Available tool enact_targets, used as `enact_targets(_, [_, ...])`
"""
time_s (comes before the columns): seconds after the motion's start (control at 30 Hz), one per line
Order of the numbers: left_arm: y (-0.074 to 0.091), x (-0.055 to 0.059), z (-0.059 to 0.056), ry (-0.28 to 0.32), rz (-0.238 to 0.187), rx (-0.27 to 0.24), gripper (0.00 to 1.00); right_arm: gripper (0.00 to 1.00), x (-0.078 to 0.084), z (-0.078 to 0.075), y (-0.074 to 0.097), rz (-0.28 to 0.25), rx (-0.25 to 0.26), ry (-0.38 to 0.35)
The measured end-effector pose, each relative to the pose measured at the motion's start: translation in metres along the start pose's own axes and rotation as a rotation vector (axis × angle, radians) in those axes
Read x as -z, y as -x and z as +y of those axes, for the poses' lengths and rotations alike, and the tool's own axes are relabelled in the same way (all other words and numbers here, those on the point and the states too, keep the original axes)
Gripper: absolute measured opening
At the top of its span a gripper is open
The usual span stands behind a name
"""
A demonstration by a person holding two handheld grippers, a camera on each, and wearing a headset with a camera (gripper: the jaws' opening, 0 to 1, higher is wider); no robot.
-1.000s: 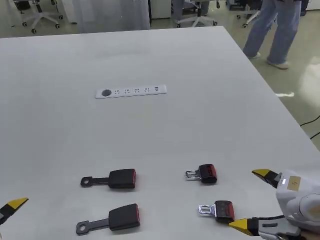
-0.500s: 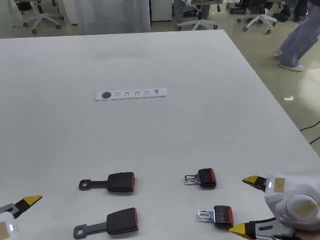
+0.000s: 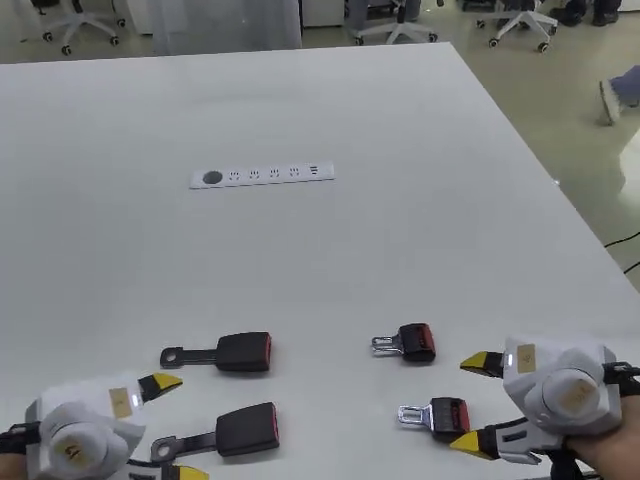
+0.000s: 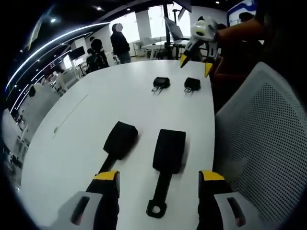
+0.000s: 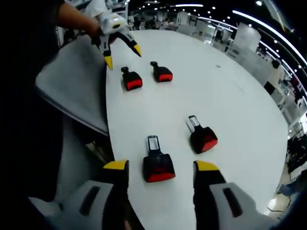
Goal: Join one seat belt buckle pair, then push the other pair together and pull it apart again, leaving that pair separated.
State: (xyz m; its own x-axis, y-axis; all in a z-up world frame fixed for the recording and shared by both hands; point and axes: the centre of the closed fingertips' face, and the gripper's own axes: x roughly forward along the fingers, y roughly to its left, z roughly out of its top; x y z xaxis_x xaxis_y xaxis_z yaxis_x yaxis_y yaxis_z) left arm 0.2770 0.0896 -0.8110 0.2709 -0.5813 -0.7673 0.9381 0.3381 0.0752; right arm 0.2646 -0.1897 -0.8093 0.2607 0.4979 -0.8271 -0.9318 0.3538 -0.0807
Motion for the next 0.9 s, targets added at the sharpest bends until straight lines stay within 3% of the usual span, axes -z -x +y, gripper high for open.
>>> enact_targets(0.07, [-0.01, 0.001, -0.006, -0.005, 0.016, 0.048, 0.59, 0.51, 0.001, 0.001, -0.004, 0.001, -0.009, 0.012])
enact_targets(0.23, [-0.027, -0.001, -0.01, -0.083, 0.054, 0.077, 0.55, 0.48, 0.009, 0.005, -0.014, 0.023, -0.036, 0.022])
enact_targets(0.37, [-0.038, -0.001, -0.016, -0.1, 0.06, 0.104, 0.51, 0.46, 0.014, 0.007, -0.02, 0.024, -0.062, 0.015])
enact_targets(0.53, [-0.045, 0.005, -0.019, -0.121, 0.093, 0.119, 0.49, 0.42, 0.02, 0.004, -0.026, 0.044, -0.079, 0.032])
enact_targets(0.67, [-0.048, 0.003, -0.016, -0.095, 0.085, 0.129, 0.45, 0.42, 0.023, 0.002, -0.03, 0.057, -0.104, 0.034])
enact_targets(0.8, [-0.051, 0.008, -0.016, -0.121, 0.124, 0.154, 0.42, 0.39, 0.025, -0.001, -0.033, 0.07, -0.118, 0.043])
enact_targets(0.9, [-0.052, 0.005, -0.016, -0.125, 0.113, 0.168, 0.39, 0.38, 0.029, 0.0, -0.035, 0.084, -0.141, 0.048])
